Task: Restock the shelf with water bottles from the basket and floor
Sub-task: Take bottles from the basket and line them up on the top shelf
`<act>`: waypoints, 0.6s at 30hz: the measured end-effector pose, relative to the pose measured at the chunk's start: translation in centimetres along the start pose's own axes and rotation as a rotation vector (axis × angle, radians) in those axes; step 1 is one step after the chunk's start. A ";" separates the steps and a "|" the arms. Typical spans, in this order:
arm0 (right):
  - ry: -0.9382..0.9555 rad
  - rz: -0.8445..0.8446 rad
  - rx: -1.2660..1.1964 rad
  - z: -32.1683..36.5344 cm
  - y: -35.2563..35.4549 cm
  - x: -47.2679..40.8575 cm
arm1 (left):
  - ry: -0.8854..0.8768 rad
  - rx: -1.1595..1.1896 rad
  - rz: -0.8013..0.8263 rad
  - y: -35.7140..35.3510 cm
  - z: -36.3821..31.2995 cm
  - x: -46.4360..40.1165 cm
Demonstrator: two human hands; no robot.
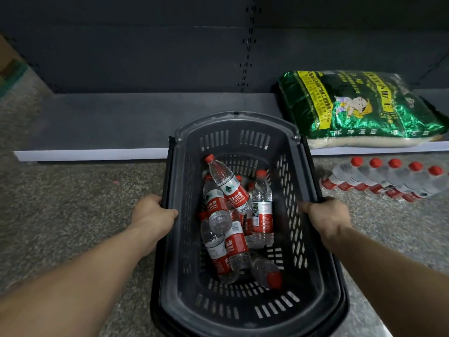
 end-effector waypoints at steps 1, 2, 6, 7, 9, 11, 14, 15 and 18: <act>0.003 -0.001 0.004 0.0 -0.2 -0.2 | 0.002 -0.001 -0.007 -0.1 0.1 -0.2; 0.006 0.003 0.010 0.0 -0.4 -0.5 | 0.002 -0.003 -0.019 -0.2 0.1 -0.3; 0.006 0.015 0.035 -0.3 -0.9 -1.7 | 0.000 -0.005 -0.040 -0.8 0.3 -0.9; 0.014 0.008 0.052 -0.3 -0.9 -2.0 | -0.002 -0.005 -0.045 -0.9 0.3 -1.1; 0.016 0.010 0.090 -0.2 -0.8 -2.4 | -0.001 -0.022 -0.044 -0.8 0.1 -1.0; 0.008 0.056 0.126 0.1 -0.6 -2.4 | 0.010 -0.059 0.009 -0.5 -0.3 -0.8; 0.038 0.104 0.258 1.7 0.2 -2.2 | 0.016 -0.175 0.096 0.4 -2.0 -0.3; 0.049 0.078 0.324 2.6 0.7 -1.9 | 0.009 -0.210 0.084 0.9 -2.9 0.0; 0.104 0.032 0.437 5.6 1.8 -0.2 | -0.075 -0.226 -0.013 2.3 -5.9 1.4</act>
Point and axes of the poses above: each hand's wrist, its own x-axis away from the middle knuckle, its own y-axis out of the back of the hand, z = x × y, the point moved 2 cm from there along -x, towards the middle knuckle, and after that the axes turned 3 degrees about z, right-handed, at the moved point
